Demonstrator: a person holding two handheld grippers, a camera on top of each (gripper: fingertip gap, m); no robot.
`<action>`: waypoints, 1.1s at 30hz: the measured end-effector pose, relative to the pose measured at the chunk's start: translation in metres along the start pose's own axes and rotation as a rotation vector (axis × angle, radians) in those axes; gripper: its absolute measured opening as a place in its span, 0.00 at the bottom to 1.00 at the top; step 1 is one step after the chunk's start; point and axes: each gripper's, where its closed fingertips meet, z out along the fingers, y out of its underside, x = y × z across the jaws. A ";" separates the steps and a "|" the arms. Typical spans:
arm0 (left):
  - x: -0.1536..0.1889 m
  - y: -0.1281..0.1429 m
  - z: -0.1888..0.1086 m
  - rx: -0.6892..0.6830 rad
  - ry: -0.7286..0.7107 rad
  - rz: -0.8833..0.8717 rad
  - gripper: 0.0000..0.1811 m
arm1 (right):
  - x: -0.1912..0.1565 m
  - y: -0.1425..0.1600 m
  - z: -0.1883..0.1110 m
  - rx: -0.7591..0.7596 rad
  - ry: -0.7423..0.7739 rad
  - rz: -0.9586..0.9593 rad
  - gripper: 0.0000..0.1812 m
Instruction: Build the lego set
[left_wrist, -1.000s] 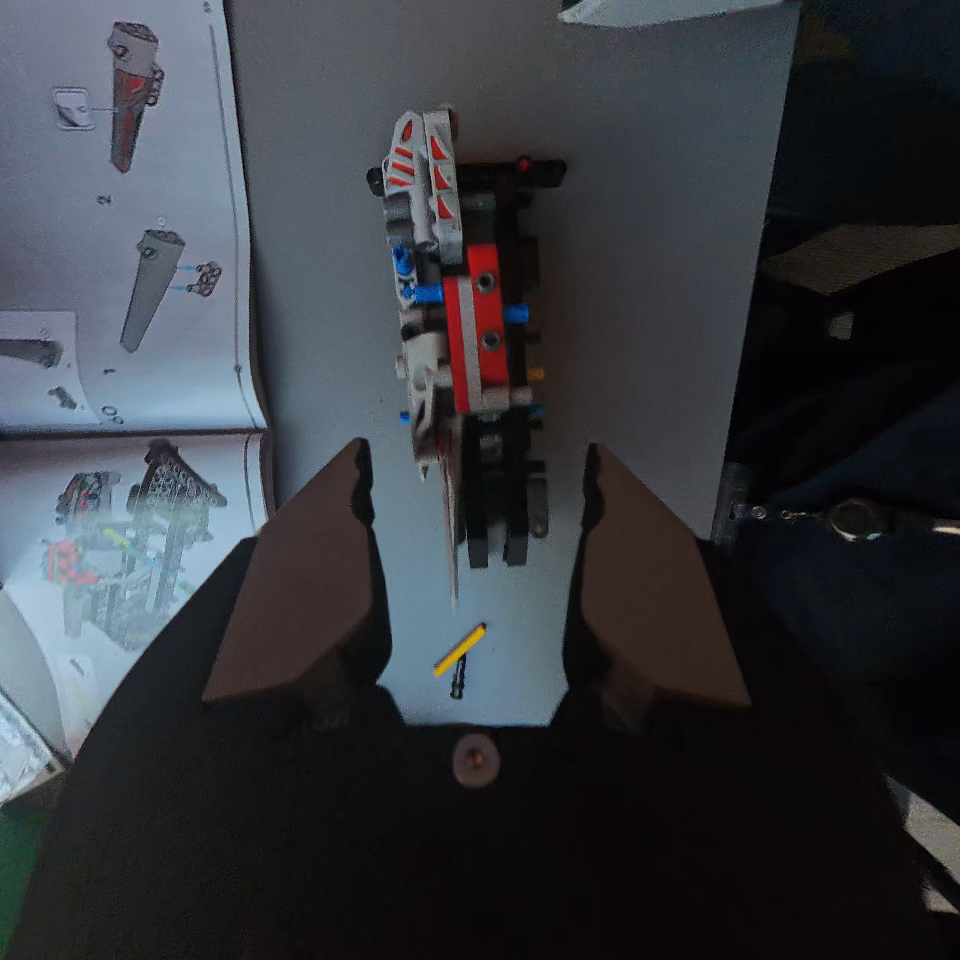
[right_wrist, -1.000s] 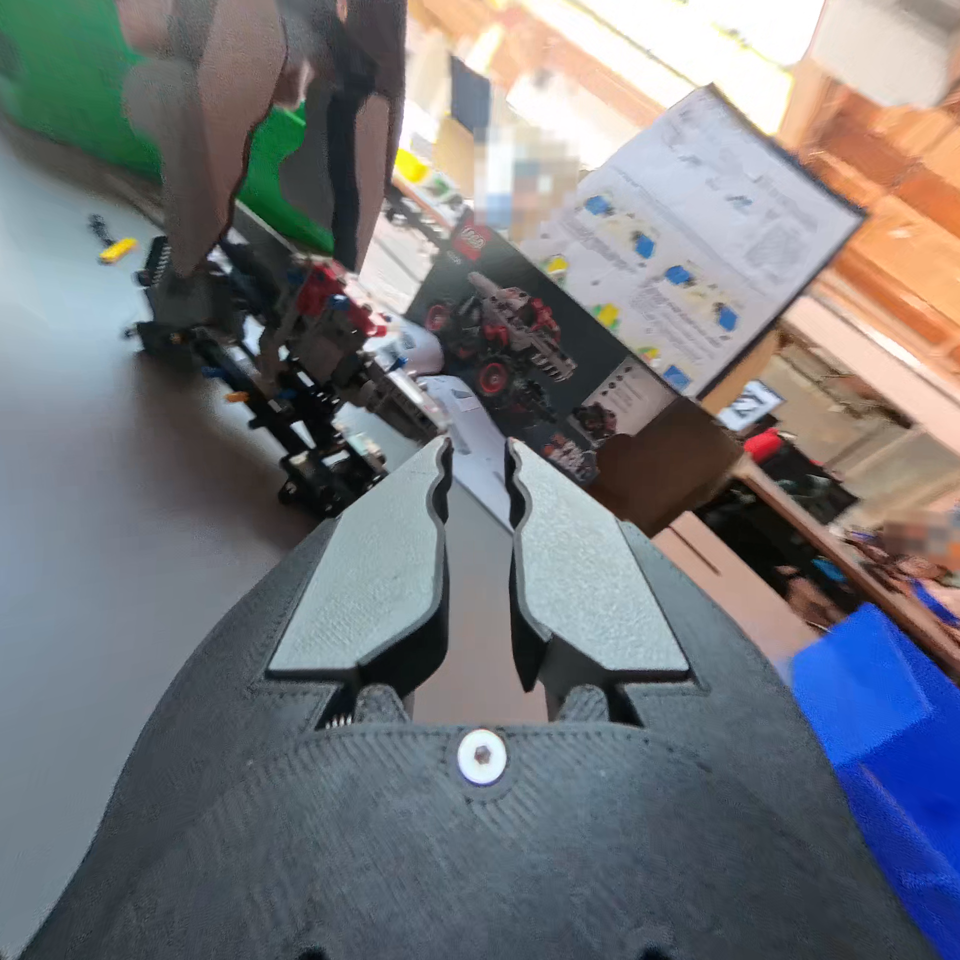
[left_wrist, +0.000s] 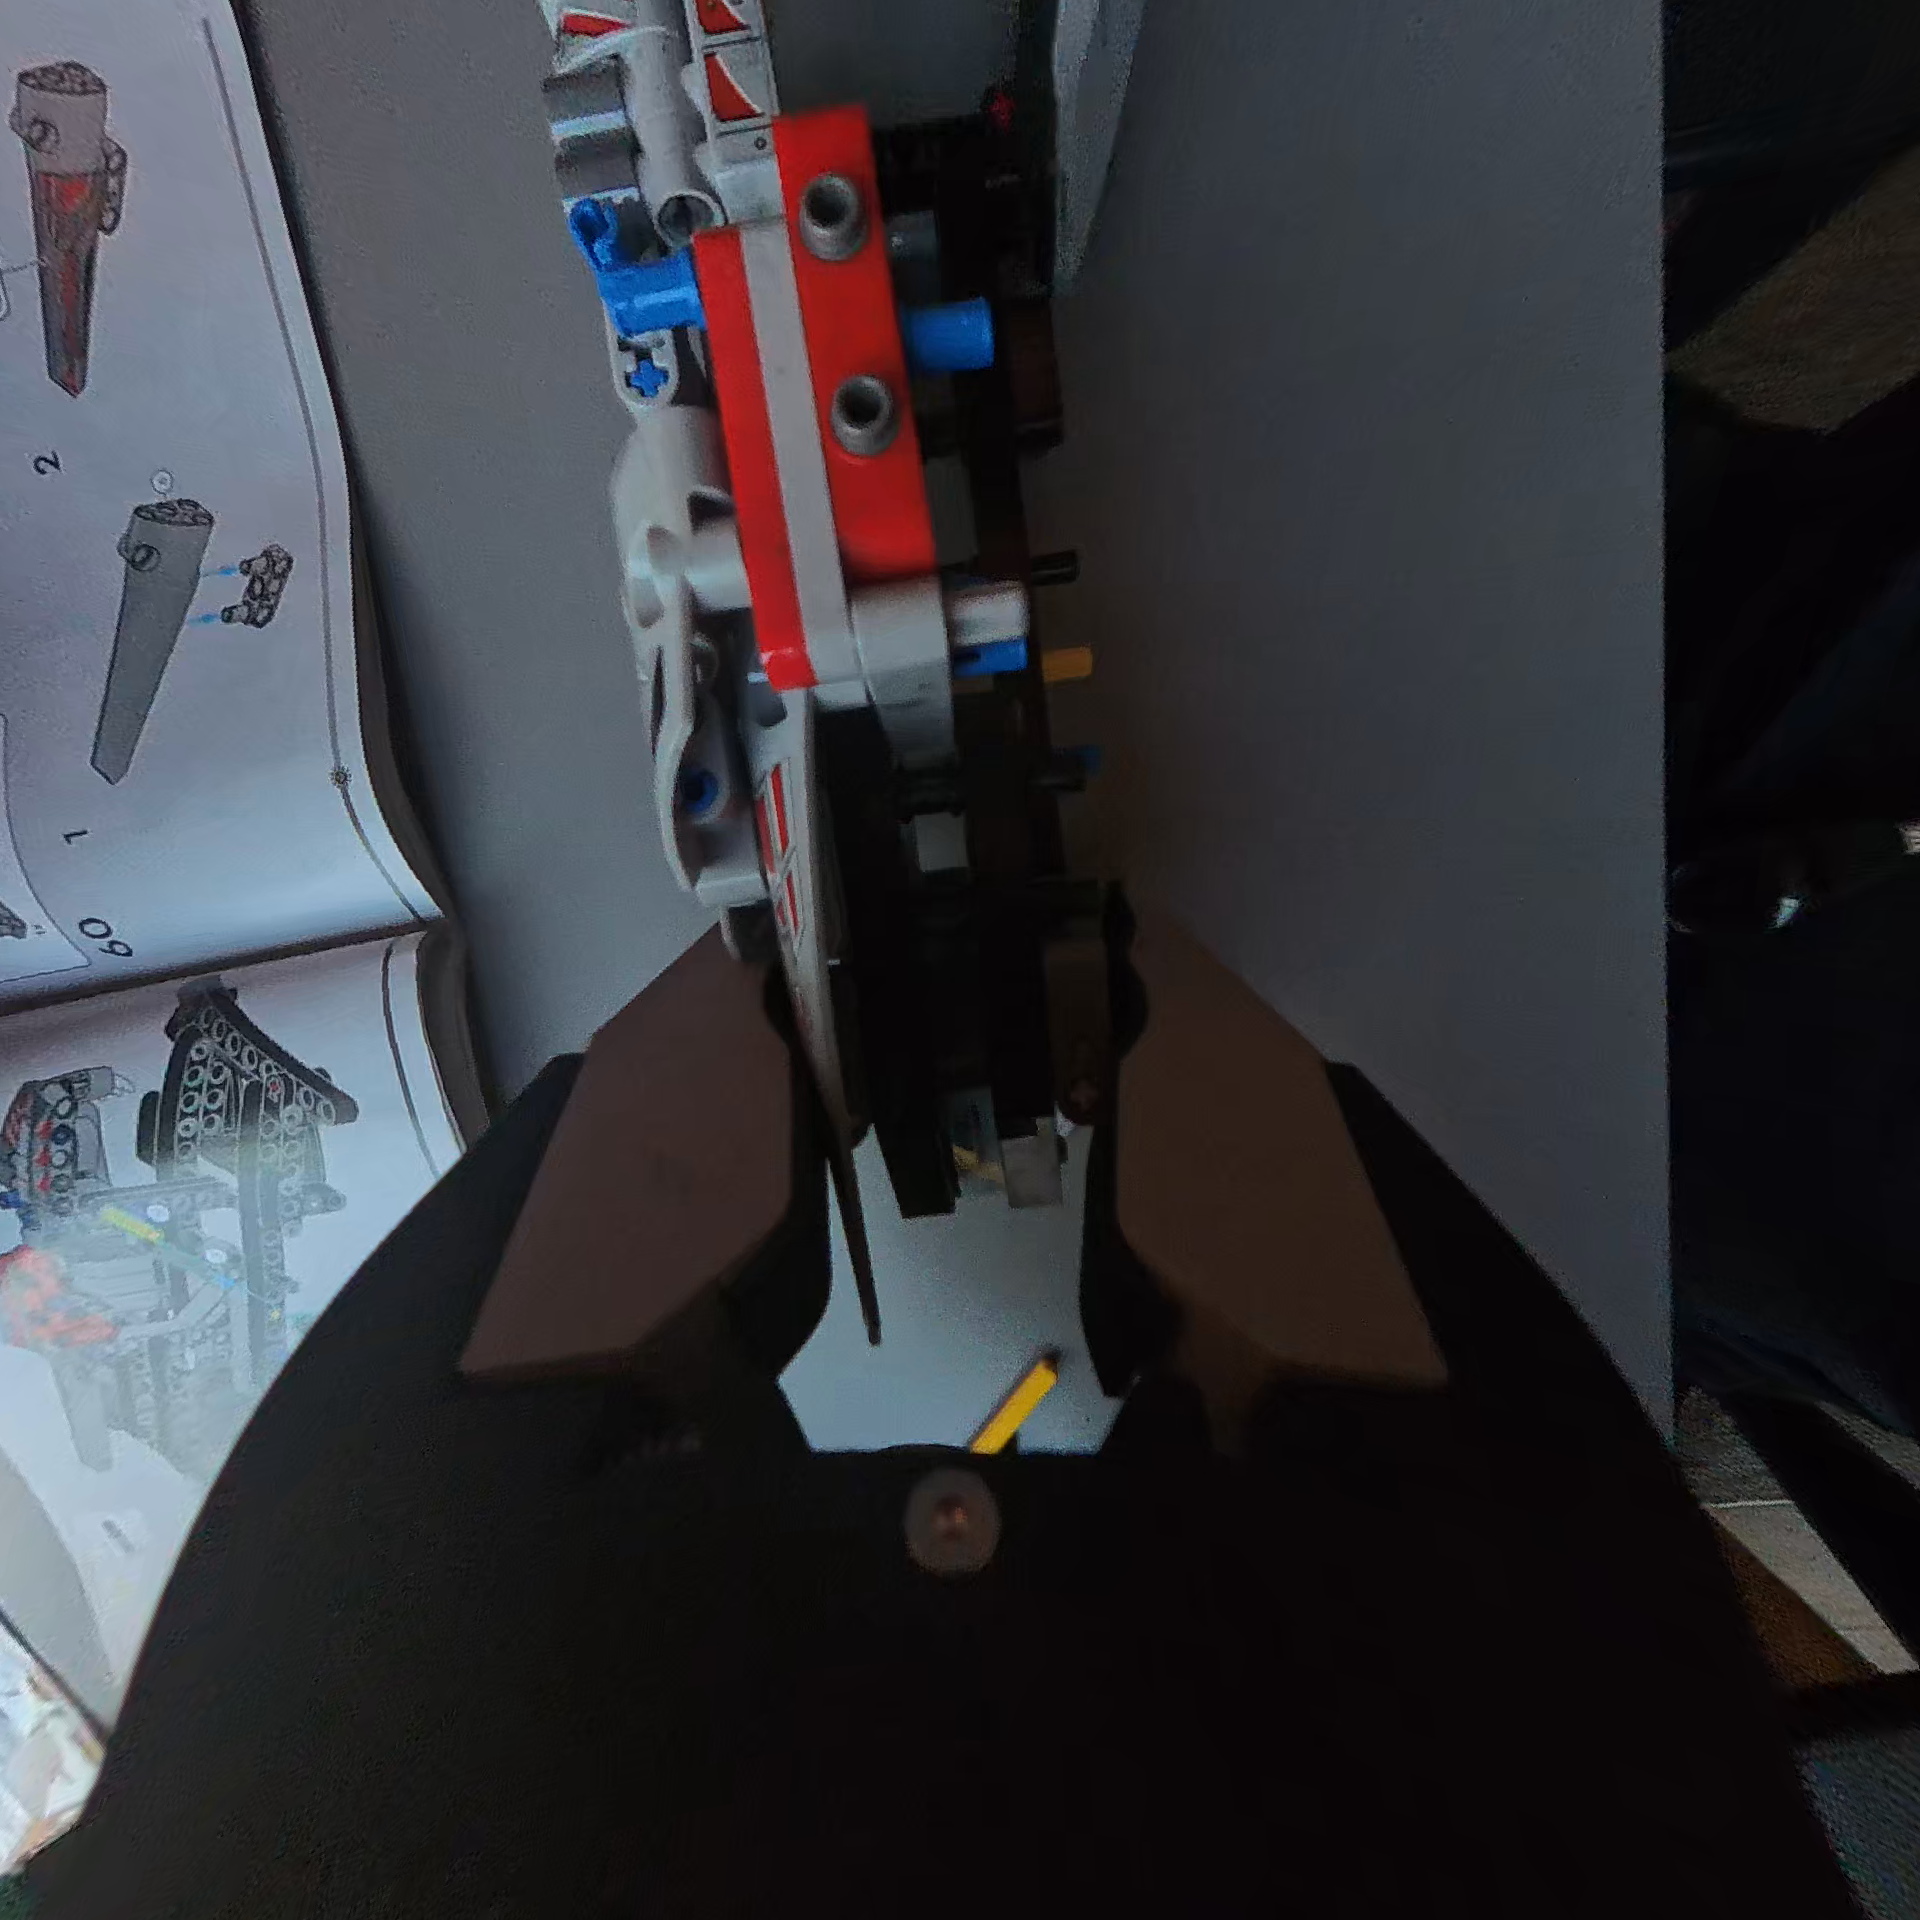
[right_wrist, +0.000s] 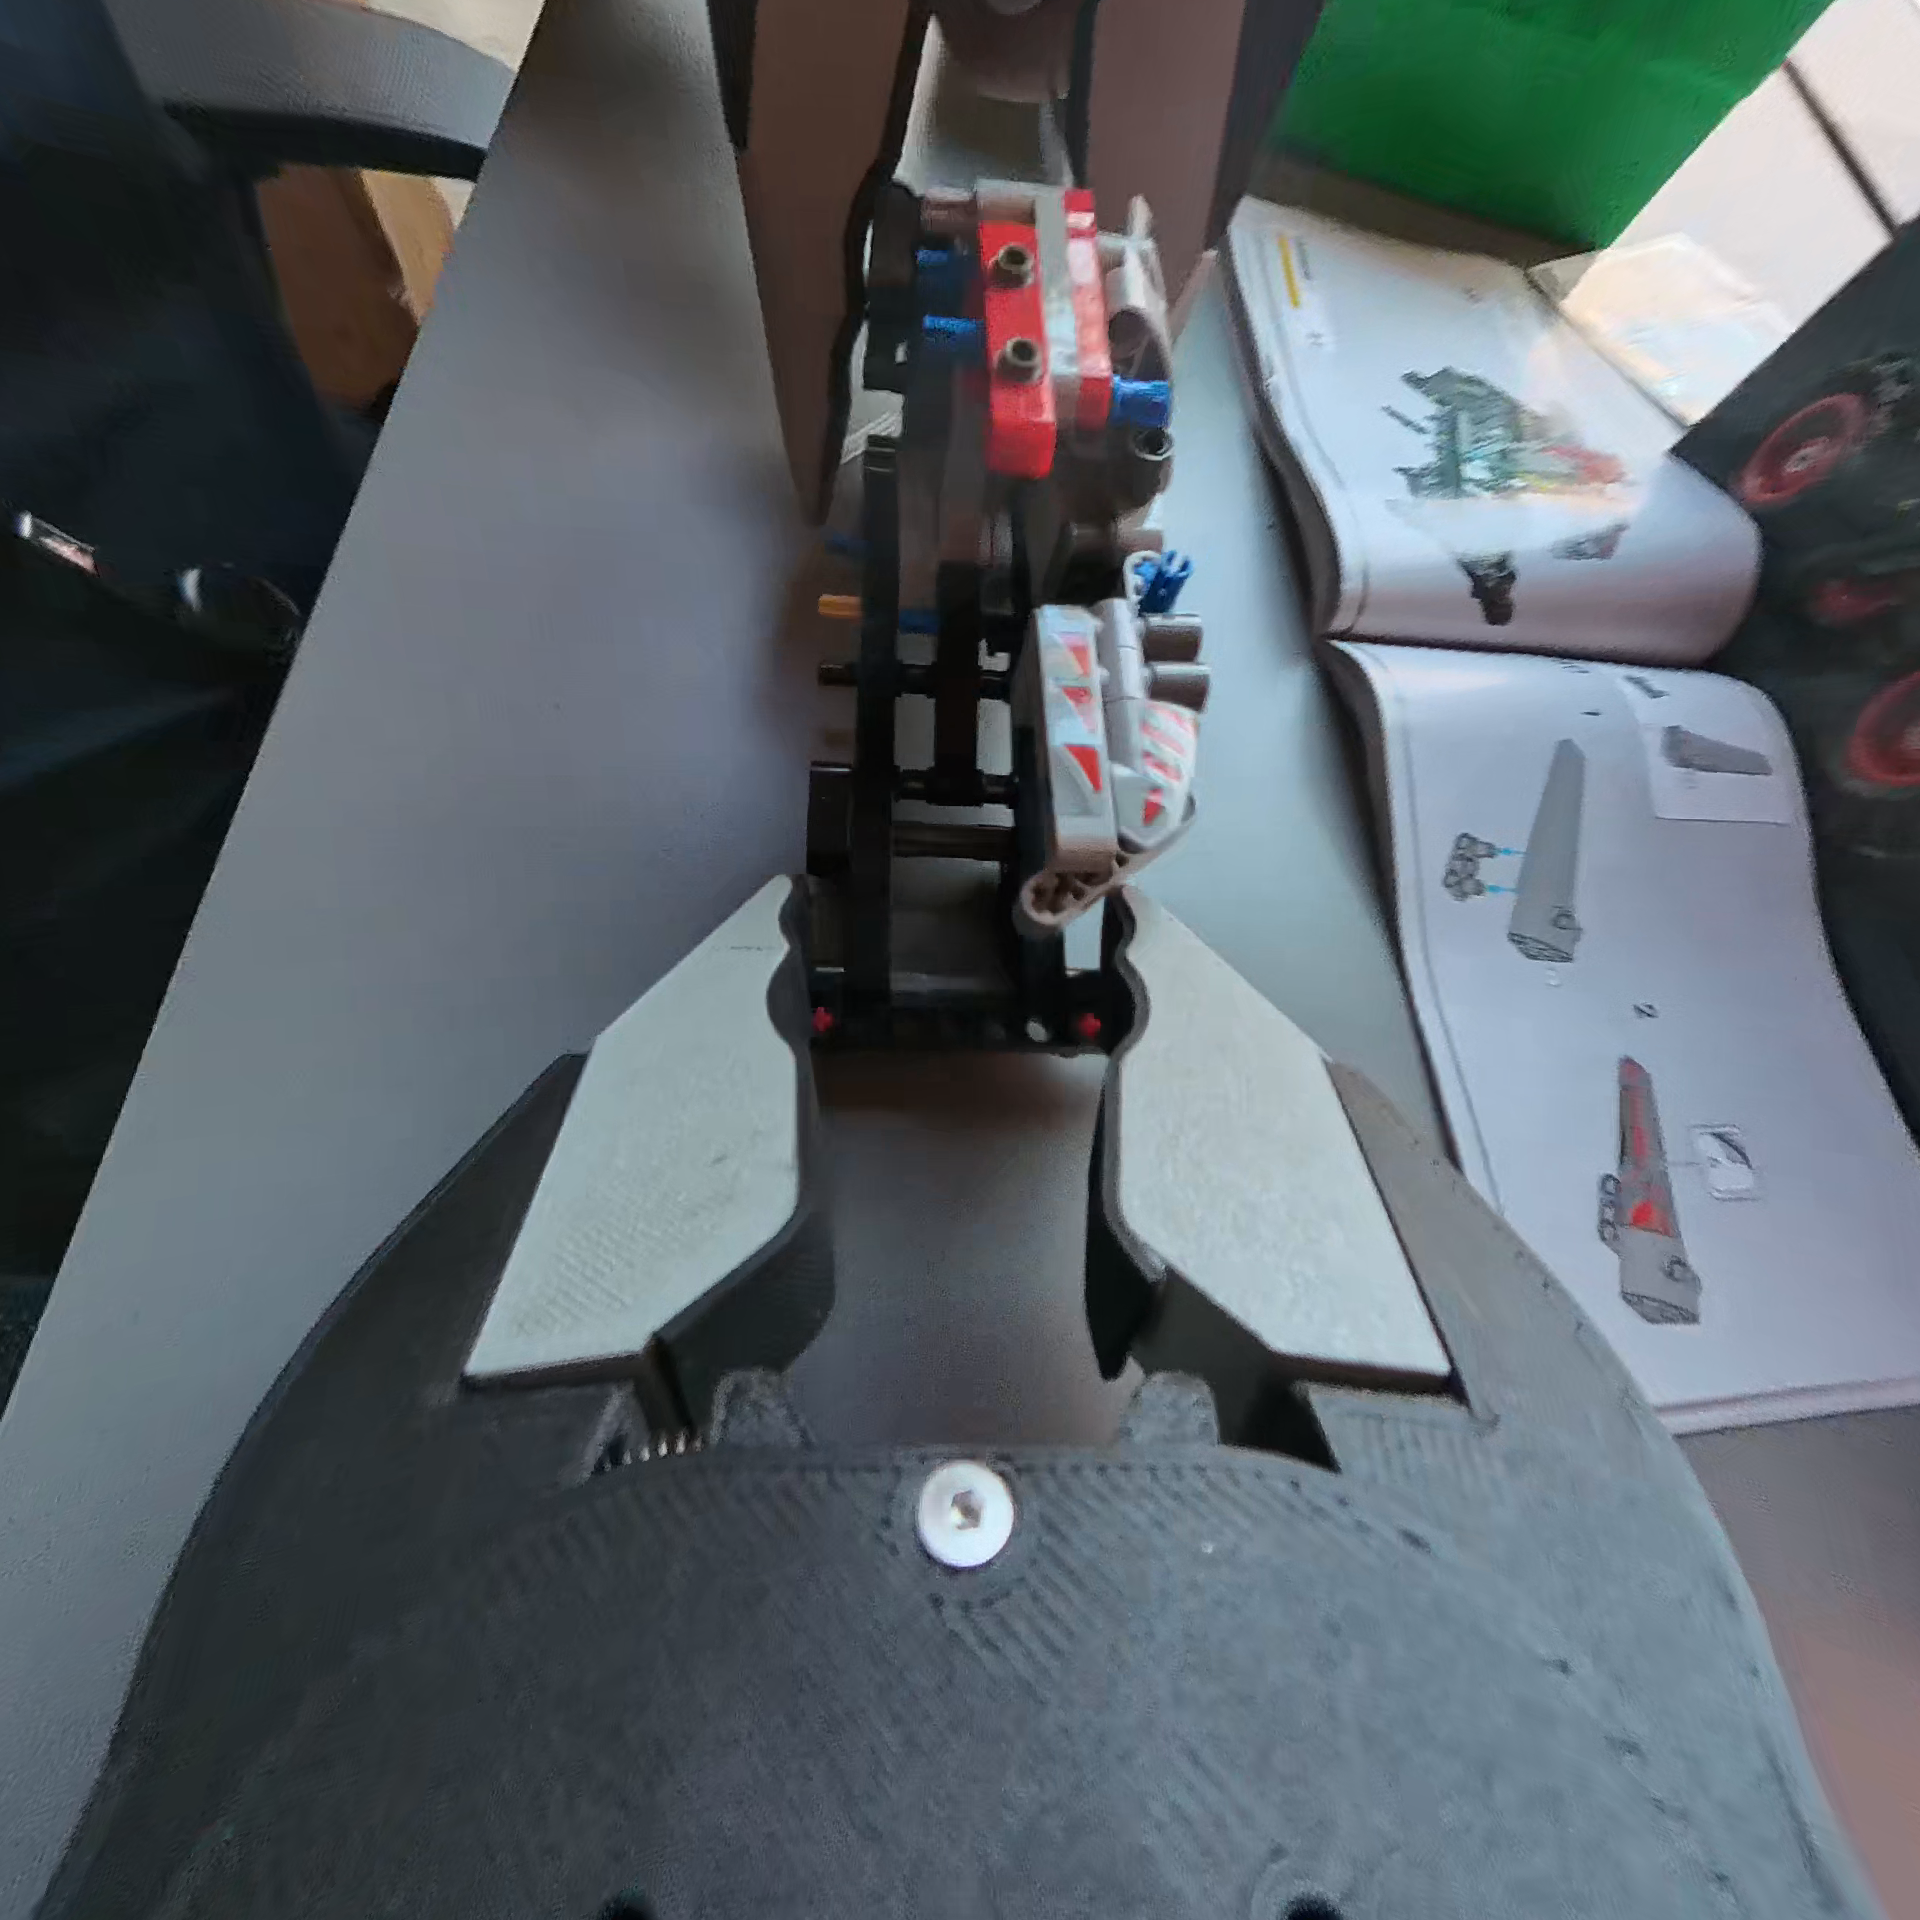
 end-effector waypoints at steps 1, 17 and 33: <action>-0.001 0.000 0.000 -0.007 -0.014 0.019 0.30 | 0.000 0.002 0.004 -0.026 0.005 -0.013 0.29; -0.001 0.001 -0.007 0.013 -0.065 0.078 0.29 | 0.002 0.000 0.013 -0.064 0.091 -0.110 0.27; -0.006 0.003 -0.002 0.101 0.056 -0.094 0.33 | 0.027 -0.005 -0.023 0.100 0.181 0.071 0.33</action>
